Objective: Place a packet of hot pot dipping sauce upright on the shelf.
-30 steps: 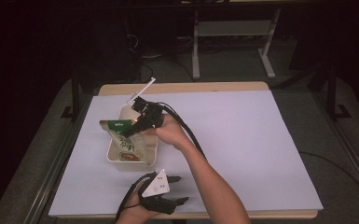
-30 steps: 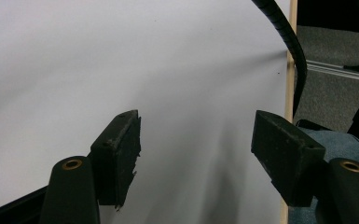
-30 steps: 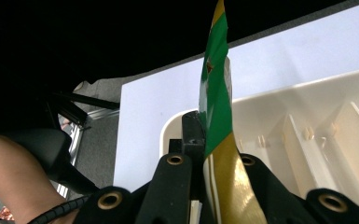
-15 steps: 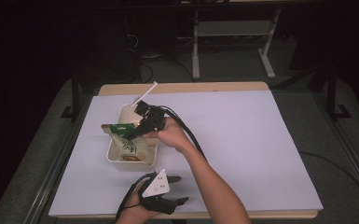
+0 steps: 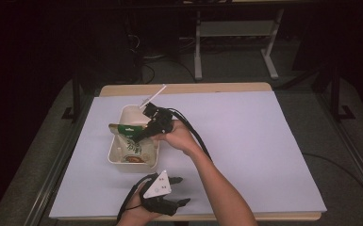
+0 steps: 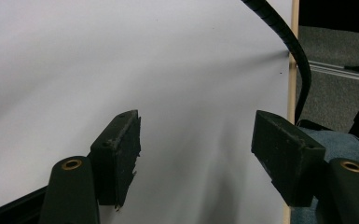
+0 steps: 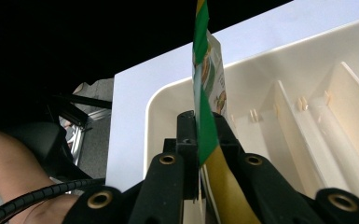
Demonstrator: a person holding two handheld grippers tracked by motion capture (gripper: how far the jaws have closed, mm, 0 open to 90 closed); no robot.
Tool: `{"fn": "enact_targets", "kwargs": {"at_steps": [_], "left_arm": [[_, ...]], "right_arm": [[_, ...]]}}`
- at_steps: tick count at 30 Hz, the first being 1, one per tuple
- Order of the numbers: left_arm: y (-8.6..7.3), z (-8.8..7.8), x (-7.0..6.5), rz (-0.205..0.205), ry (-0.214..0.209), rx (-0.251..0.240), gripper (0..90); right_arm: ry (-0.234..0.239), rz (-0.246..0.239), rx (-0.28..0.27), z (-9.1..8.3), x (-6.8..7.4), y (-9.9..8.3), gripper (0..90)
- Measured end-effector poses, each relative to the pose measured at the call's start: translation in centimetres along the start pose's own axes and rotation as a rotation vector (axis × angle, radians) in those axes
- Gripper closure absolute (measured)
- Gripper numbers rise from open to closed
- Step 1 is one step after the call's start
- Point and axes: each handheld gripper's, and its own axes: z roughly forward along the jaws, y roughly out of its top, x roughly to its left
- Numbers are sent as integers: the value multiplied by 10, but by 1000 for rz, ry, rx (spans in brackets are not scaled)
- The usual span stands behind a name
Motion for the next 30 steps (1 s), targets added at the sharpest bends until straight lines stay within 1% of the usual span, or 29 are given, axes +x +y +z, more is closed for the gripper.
{"fn": "enact_targets", "kwargs": {"at_steps": [4, 5, 7, 8, 9, 10, 13, 15, 18, 20, 21, 25, 28, 30], "left_arm": [[0, -1, 1, 0, 2, -1, 320], [0, 0, 1, -1, 3, -2, 320], [0, 0, 1, -3, 2, -2, 320], [0, 0, 1, -3, 2, -1, 320], [0, 0, 1, -4, 1, -1, 320], [0, 0, 0, -4, 1, -1, 319], [0, 0, 0, -5, 0, -2, 318], [0, 0, 0, -5, -1, -2, 318], [0, 0, 0, -9, 1, -3, 317], [0, 0, 1, -11, 0, -4, 316], [0, 0, 1, -8, 0, -2, 316], [0, 0, 1, -11, -1, -5, 315], [0, 0, 1, -13, -2, -2, 313], [0, 0, 1, -15, -2, -4, 312]], "right_arm": [[6, 2, -4, 0, -1, -1, 801], [5, 6, -3, -1, -1, -1, 768], [9, 15, -7, -3, -1, -2, 732], [-1, 11, -10, -4, -1, -3, 688], [-8, 22, -8, -5, -1, -4, 659], [-1, 22, -8, -6, -1, -4, 641], [-15, 28, -13, -10, 0, -7, 572], [-13, 35, -16, -13, 0, -8, 532], [-26, 39, -12, -16, 0, -10, 492], [-27, 36, -22, -19, 0, -12, 469], [-36, 39, -23, -20, 1, -13, 453], [-52, 39, -26, -27, 1, -17, 420], [-58, 48, -32, -33, 1, -21, 403], [-61, 45, -42, -37, 1, -23, 395]]}}
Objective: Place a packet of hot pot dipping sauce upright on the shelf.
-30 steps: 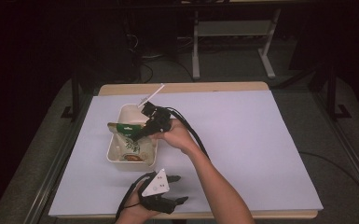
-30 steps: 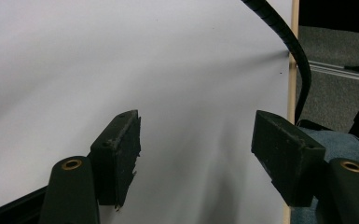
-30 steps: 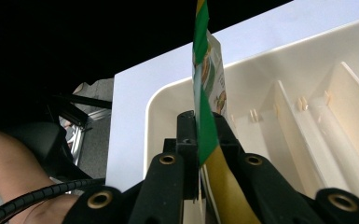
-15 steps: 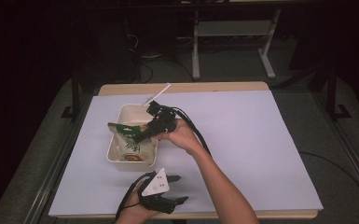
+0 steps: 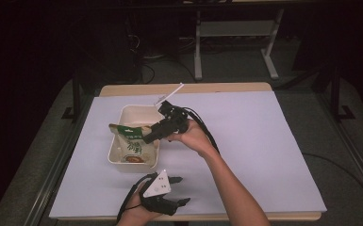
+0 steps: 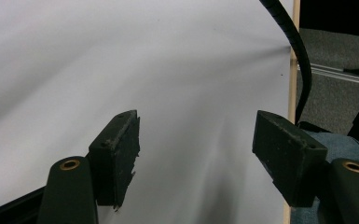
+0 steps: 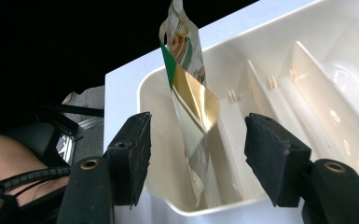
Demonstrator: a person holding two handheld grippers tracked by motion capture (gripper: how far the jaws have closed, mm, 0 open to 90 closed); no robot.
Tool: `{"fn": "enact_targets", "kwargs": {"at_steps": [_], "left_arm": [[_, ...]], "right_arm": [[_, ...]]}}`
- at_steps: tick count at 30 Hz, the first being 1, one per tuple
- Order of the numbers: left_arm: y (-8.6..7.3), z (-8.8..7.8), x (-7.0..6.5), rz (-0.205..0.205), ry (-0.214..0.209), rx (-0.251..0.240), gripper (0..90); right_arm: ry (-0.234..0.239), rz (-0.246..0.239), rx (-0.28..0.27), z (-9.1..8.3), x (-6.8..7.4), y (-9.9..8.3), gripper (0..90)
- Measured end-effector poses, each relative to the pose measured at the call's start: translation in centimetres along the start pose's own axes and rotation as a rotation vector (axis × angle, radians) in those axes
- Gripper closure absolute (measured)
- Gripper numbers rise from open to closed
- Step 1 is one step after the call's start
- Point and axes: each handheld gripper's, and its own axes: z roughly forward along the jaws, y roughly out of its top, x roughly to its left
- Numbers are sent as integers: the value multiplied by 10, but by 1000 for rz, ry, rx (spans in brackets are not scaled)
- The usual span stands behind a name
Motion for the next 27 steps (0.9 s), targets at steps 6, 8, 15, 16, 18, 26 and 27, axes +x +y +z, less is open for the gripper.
{"fn": "enact_targets", "kwargs": {"at_steps": [6, 8, 15, 16, 18, 26, 27], "left_arm": [[0, 0, 1, -1, 0, 1, 312], [0, 0, 1, -3, 0, 0, 311], [0, -1, 1, -6, 0, -4, 311], [0, -1, 1, -6, 0, -3, 310], [0, -1, 1, -6, 0, -4, 311], [0, -2, 2, -10, 1, -3, 310], [0, -2, 2, -8, 2, -1, 310]], "right_arm": [[-4, 1, -15, -11, 2, -4, 376], [-9, -6, -26, -14, 1, -6, 366], [-20, -6, -36, -25, 2, -11, 353], [-22, -2, -38, -28, 3, -12, 350], [-27, -3, -43, -31, 3, -14, 344], [-39, -2, -59, -47, 4, -24, 329], [-40, -2, -62, -49, 4, -25, 327]]}}
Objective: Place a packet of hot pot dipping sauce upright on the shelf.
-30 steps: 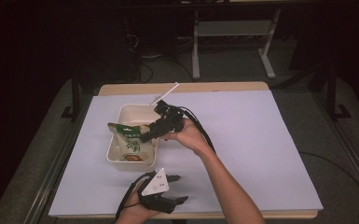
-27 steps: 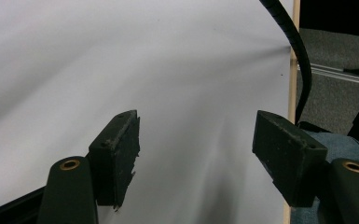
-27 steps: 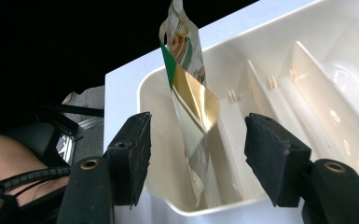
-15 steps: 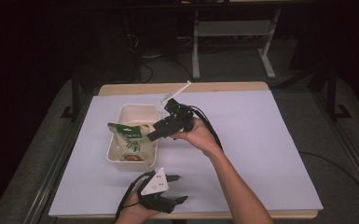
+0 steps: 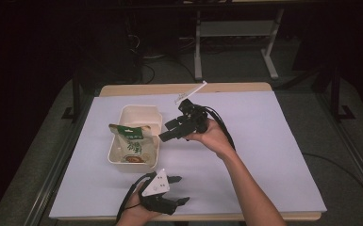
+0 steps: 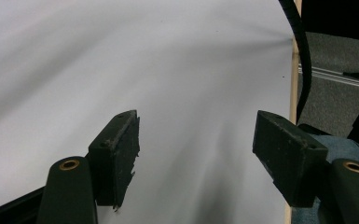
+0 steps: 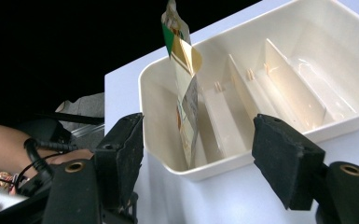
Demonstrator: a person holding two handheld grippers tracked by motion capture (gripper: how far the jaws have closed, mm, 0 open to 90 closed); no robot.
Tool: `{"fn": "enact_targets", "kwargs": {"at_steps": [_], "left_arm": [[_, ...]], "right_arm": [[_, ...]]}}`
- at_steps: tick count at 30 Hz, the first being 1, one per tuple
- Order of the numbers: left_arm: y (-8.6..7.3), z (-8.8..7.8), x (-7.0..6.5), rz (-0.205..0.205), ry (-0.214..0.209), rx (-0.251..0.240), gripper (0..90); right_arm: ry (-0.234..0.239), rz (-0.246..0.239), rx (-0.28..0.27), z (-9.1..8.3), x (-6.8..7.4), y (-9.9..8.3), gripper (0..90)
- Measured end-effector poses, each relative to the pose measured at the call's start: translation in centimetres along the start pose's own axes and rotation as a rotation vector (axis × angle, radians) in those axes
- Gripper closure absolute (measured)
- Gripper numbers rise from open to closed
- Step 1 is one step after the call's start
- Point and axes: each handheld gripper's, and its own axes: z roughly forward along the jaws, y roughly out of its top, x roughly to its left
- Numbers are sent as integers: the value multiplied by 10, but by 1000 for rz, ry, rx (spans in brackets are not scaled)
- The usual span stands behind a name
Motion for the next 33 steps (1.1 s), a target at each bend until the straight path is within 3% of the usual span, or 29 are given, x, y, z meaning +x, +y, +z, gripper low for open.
{"fn": "enact_targets", "kwargs": {"at_steps": [21, 33], "left_arm": [[0, -3, 3, -16, 18, -6, 309], [-1, -3, 4, -25, 14, 1, 309]], "right_arm": [[-59, 31, -26, -41, -3, -31, 318], [-85, 51, -34, -57, -6, -50, 309]]}}
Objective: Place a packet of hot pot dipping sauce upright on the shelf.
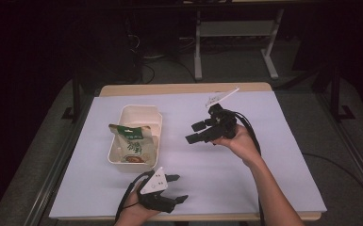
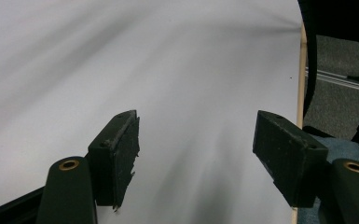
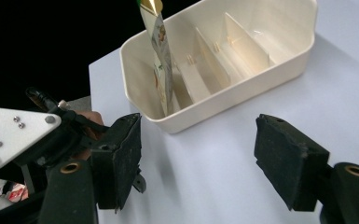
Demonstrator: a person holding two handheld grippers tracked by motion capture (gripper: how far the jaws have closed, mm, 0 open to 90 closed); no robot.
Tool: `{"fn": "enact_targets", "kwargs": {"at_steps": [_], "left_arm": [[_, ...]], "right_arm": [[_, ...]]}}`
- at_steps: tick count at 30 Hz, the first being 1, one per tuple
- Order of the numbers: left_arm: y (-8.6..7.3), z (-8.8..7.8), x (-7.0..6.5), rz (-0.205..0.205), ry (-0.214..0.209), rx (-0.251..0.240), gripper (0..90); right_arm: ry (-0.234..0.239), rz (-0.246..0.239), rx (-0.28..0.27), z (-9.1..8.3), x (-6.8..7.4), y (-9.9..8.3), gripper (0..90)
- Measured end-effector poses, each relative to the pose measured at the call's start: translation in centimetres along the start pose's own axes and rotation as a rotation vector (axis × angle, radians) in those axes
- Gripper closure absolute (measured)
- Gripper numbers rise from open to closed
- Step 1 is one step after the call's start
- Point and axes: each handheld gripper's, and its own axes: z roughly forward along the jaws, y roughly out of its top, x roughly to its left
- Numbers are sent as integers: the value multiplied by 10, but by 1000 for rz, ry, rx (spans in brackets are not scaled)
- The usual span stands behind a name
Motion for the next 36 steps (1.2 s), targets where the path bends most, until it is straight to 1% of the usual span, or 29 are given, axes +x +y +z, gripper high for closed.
{"fn": "enact_targets", "kwargs": {"at_steps": [6, 19, 24, 36], "left_arm": [[0, 0, 0, 0, 1, 1, 309], [0, 0, 0, -3, 2, -2, 309], [0, 0, 0, -2, 1, 1, 309], [0, 0, 0, 0, 0, 3, 309]], "right_arm": [[-11, 13, 3, -6, -2, -8, 305], [-41, 30, -14, -22, -6, -29, 299], [-53, 45, -20, -30, -7, -40, 298], [-88, 61, -26, -44, -9, -67, 291]]}}
